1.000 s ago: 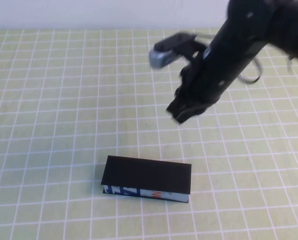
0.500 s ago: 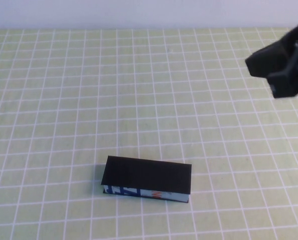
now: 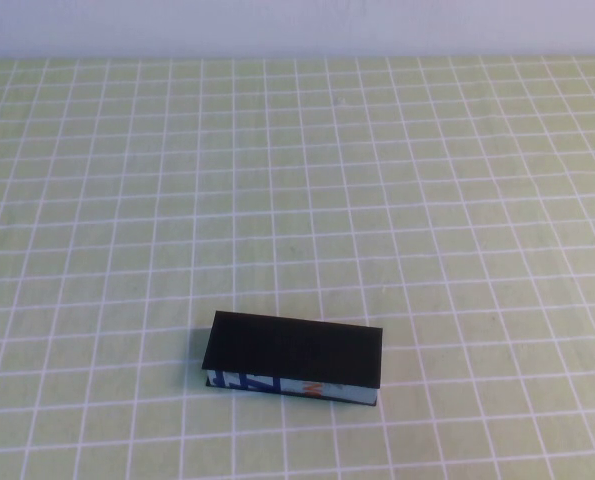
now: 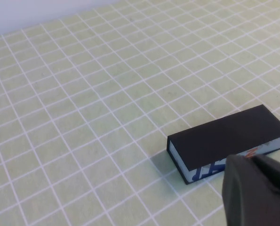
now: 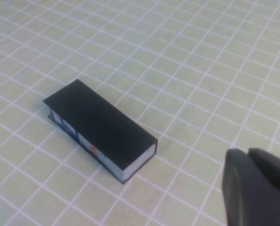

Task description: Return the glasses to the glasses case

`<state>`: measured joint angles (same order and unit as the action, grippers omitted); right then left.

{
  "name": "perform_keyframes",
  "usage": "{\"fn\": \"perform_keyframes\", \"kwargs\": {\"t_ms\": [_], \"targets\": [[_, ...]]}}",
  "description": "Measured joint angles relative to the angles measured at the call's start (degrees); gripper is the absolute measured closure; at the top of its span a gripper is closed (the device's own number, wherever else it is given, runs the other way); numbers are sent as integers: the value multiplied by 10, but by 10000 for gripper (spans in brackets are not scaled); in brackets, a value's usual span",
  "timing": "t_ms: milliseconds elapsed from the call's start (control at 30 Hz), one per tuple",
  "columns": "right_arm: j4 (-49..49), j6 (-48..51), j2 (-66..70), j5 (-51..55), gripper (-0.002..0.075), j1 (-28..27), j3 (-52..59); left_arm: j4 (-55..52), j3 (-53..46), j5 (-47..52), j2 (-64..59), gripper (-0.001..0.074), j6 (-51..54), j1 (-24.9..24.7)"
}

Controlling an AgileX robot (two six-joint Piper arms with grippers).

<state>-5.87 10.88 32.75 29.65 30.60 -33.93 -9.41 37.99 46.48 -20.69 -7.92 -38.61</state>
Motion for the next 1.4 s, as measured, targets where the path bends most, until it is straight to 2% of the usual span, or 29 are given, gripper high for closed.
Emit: {"fn": "perform_keyframes", "kwargs": {"t_ms": [300, 500, 1067, 1167, 1400], "targets": [[-2, 0, -162, -88, 743, 0, 136, 0, 0, 33, 0, 739, -1, 0], [-4, 0, -209, -92, 743, 0, 140, 0, 0, 50, 0, 740, -1, 0], [-11, 0, -211, -91, 743, 0, 143, 1, -4, 54, 0, 739, -1, 2], [-13, 0, -211, -91, 743, 0, 143, 1, -4, 49, 0, 739, -1, 35], [-14, 0, -211, -91, 743, 0, 143, -5, -29, 5, 1, 739, -1, 178]]}}
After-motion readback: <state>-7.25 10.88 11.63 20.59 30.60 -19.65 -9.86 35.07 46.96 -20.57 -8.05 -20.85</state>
